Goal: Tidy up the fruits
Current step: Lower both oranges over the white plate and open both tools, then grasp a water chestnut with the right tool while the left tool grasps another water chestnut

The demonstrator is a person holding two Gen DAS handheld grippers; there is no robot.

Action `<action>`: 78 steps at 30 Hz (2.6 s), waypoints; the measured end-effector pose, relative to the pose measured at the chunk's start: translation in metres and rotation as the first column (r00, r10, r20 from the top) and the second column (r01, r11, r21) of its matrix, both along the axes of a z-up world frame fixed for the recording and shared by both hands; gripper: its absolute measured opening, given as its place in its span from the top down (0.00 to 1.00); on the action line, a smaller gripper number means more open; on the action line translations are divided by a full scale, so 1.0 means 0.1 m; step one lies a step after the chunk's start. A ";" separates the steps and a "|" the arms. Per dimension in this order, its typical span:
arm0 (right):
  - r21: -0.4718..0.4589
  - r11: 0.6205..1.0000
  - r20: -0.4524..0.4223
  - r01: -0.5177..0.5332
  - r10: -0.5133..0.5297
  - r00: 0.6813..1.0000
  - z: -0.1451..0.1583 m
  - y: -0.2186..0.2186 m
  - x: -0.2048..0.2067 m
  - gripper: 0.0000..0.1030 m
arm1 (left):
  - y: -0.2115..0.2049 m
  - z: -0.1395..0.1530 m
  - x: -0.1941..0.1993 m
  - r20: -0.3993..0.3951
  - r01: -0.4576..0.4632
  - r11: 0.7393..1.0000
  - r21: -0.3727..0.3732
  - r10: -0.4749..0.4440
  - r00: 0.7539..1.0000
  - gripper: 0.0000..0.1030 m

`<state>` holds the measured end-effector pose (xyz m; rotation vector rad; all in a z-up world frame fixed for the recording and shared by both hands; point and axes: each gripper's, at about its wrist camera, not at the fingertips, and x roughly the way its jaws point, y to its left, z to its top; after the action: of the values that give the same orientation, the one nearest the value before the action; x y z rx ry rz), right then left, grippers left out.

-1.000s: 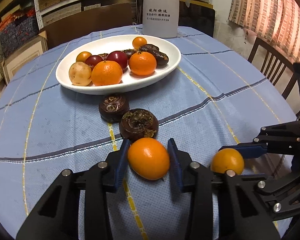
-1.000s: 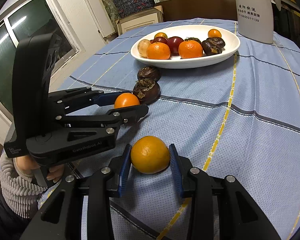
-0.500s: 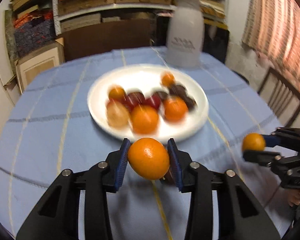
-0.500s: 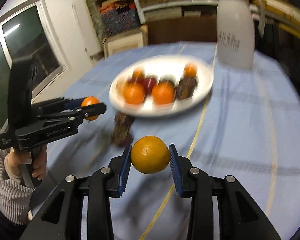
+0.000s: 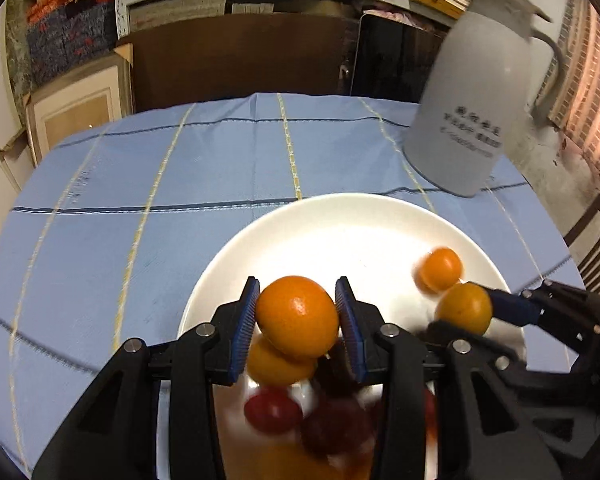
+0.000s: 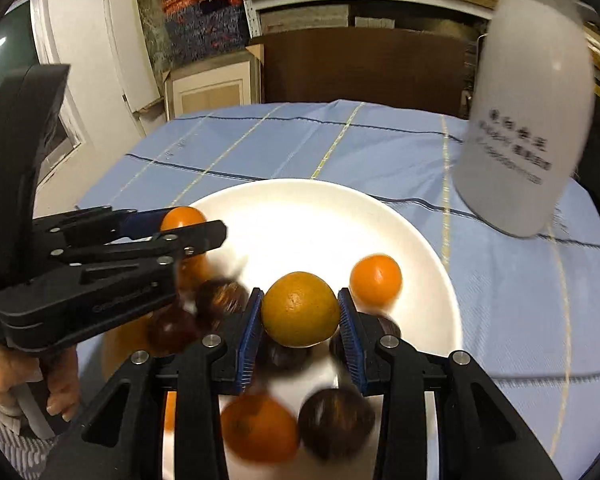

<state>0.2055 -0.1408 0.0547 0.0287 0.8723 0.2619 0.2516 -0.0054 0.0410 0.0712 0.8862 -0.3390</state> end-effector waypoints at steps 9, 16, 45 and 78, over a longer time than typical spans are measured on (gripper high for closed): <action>0.030 1.000 -0.004 0.005 -0.004 1.000 -0.01 -0.02 0.08 0.55 | 0.12 -0.01 0.02 -0.006 -0.030 0.997 -0.071 0.029 1.000 0.50; 0.113 0.993 0.047 0.018 -0.024 0.999 0.16 -0.12 -0.63 0.40 | 0.38 0.19 -0.73 0.057 -0.066 0.995 -0.075 0.071 0.996 0.34; -0.095 0.987 0.031 -0.131 0.134 0.990 -0.39 0.62 -1.77 0.20 | 0.67 -0.20 -2.17 0.155 -0.208 0.975 0.073 0.195 0.968 0.05; -0.028 0.998 -0.018 -0.052 0.052 0.998 -0.45 -0.17 -1.84 0.58 | 0.39 -0.34 -2.15 0.105 -0.090 0.987 0.130 0.077 0.991 0.05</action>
<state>0.0212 -0.1583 0.0095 -0.0179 0.8947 0.2985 0.0368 0.0332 0.0071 0.1734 0.8097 -0.1954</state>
